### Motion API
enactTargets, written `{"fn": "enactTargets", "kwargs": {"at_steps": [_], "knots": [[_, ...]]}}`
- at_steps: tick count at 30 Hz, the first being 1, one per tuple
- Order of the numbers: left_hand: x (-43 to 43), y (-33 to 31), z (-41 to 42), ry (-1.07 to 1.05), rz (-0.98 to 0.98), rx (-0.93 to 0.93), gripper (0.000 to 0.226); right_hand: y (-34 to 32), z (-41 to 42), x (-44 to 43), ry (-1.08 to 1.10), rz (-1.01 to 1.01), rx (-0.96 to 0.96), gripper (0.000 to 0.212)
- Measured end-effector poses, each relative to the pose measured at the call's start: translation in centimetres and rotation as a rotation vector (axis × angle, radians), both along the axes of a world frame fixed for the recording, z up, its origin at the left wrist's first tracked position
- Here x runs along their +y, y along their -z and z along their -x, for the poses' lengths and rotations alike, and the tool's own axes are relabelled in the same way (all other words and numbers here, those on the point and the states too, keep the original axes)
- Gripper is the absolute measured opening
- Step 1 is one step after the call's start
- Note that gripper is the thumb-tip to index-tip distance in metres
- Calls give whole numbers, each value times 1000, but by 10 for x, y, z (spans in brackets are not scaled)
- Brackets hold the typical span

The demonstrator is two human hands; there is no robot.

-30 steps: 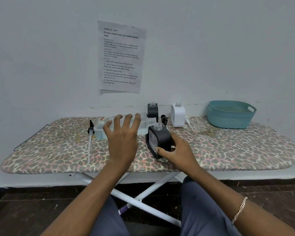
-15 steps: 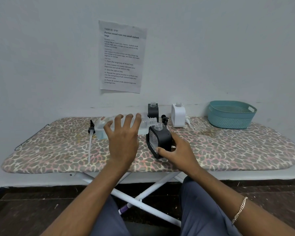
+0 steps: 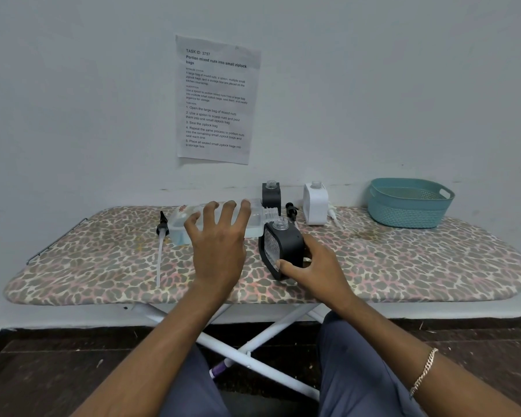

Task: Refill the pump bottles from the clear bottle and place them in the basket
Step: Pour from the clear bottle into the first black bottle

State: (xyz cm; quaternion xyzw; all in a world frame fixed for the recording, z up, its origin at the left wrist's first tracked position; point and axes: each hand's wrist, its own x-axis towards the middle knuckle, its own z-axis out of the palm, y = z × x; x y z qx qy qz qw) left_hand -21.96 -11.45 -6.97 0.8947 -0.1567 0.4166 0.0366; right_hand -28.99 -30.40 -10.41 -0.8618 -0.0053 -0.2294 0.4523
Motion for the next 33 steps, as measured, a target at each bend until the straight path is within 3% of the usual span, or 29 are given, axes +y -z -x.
{"fn": "enactTargets", "kwargs": {"at_steps": [33], "knots": [[1, 0, 0, 0, -2, -14, 74, 2, -2, -1, -18, -21, -19, 42]]}}
